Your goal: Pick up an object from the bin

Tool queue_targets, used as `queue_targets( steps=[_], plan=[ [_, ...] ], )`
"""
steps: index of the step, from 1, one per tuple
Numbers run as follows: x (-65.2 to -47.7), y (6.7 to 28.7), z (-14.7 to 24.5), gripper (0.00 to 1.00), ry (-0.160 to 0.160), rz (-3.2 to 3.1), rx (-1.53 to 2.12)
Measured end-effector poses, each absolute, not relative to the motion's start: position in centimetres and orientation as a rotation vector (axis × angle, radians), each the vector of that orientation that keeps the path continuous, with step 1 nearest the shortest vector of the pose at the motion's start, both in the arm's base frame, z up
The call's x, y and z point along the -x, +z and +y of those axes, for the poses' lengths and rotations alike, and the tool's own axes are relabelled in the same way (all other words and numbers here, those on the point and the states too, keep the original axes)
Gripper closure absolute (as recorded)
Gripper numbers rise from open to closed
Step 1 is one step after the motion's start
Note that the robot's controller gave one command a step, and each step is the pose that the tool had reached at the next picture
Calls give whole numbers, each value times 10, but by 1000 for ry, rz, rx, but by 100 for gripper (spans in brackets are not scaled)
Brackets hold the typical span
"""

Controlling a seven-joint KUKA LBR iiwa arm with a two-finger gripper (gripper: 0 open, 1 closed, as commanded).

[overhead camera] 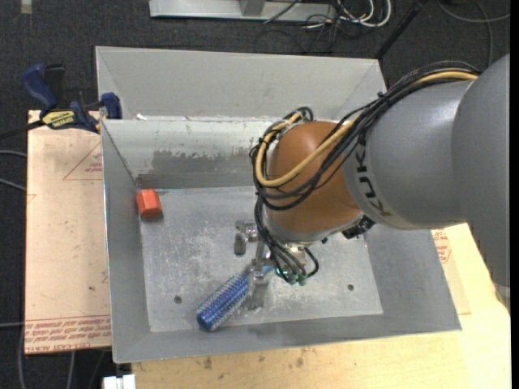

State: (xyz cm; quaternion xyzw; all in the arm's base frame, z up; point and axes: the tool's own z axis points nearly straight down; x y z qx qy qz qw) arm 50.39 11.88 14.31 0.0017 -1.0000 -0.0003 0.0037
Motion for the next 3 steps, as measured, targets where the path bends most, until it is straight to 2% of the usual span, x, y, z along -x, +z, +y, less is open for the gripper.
queue_targets(
  steps=[1, 2, 3],
  plan=[
    [-511, 68, 134, 0, -2, -3111, -414],
    [-511, 69, 133, 100, -3, -3113, -412],
    [-533, 270, 148, 100, -3, -3112, -505]
  ],
)
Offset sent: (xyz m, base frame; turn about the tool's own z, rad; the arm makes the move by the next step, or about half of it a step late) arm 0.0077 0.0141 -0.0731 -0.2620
